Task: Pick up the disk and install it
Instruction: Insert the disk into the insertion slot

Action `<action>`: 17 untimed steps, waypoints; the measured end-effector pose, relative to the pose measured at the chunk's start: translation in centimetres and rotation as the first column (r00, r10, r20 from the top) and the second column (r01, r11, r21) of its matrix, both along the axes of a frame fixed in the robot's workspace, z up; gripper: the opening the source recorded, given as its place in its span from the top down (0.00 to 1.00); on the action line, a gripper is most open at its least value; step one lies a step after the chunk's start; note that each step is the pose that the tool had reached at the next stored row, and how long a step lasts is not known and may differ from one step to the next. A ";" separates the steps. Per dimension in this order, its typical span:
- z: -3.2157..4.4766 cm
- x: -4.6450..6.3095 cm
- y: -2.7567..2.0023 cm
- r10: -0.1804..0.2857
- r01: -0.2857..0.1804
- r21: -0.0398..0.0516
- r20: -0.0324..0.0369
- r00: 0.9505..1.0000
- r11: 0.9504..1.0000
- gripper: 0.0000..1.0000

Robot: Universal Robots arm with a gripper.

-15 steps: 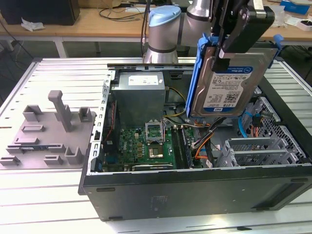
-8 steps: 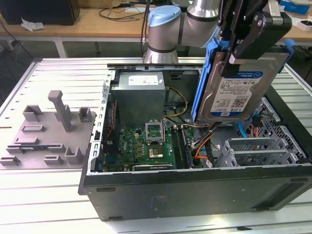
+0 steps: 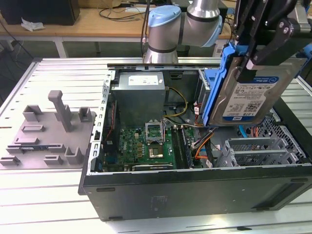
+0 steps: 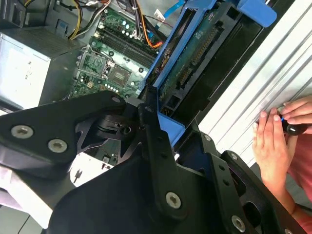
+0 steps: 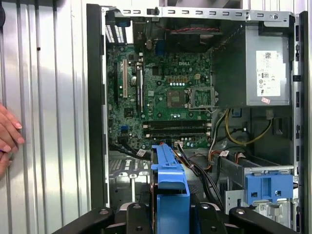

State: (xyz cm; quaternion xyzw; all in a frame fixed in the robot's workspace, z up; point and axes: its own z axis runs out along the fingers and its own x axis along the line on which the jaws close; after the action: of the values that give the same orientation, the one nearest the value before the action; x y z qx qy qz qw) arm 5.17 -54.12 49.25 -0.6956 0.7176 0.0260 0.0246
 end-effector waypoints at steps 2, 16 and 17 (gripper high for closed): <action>-0.01 0.6 -0.17 0.000 0.000 0.001 0.000 1.000 1.000 0.63; -0.08 3.3 -1.09 0.000 0.000 0.002 0.000 1.000 1.000 0.63; -0.08 3.5 -1.16 0.000 0.000 0.002 0.000 1.000 1.000 0.63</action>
State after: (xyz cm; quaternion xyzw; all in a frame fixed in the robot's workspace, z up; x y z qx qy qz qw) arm 8.67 -55.27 49.17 -0.6956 0.7175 0.0268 0.0254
